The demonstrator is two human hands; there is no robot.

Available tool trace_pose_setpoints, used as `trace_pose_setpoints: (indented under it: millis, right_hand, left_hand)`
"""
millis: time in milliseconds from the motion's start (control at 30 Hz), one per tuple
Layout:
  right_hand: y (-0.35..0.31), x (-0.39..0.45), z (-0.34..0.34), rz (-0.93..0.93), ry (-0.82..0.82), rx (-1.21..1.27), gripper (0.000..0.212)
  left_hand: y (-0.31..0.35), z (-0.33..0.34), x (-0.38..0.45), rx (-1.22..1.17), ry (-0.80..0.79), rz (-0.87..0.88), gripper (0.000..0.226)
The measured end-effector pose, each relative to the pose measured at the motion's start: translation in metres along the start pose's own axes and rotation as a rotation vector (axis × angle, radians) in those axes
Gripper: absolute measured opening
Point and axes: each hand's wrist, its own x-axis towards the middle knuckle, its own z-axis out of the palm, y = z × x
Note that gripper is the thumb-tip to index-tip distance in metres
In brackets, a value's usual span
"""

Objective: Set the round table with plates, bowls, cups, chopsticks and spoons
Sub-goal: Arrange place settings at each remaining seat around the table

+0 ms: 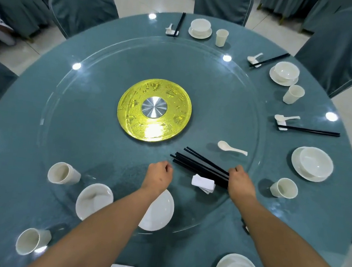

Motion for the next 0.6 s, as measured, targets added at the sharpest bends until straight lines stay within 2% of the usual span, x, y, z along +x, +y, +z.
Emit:
trace_pose_setpoints:
  millis: [100, 200, 333, 467, 600]
  right_hand:
    - [-0.003, -0.009, -0.013, -0.032, 0.047, -0.006, 0.028]
    - [-0.016, -0.026, -0.036, -0.136, 0.063, -0.058, 0.030]
    - [-0.047, -0.061, -0.056, -0.359, 0.106, -0.174, 0.024]
    - [-0.082, -0.106, -0.062, -0.563, 0.187, -0.235, 0.024]
    - [-0.113, -0.147, -0.057, -0.654, 0.202, -0.277, 0.026]
  left_hand:
    - [0.002, -0.010, -0.009, 0.055, -0.003, 0.083, 0.025]
    - [0.009, -0.022, -0.028, 0.070, 0.036, 0.264, 0.024]
    - [0.005, -0.040, -0.056, 0.366, 0.164, 0.562, 0.039]
    - [-0.008, -0.057, -0.089, 0.478, 0.032, 0.539, 0.045]
    - [-0.040, -0.074, -0.123, 0.336, -0.171, 0.345, 0.032]
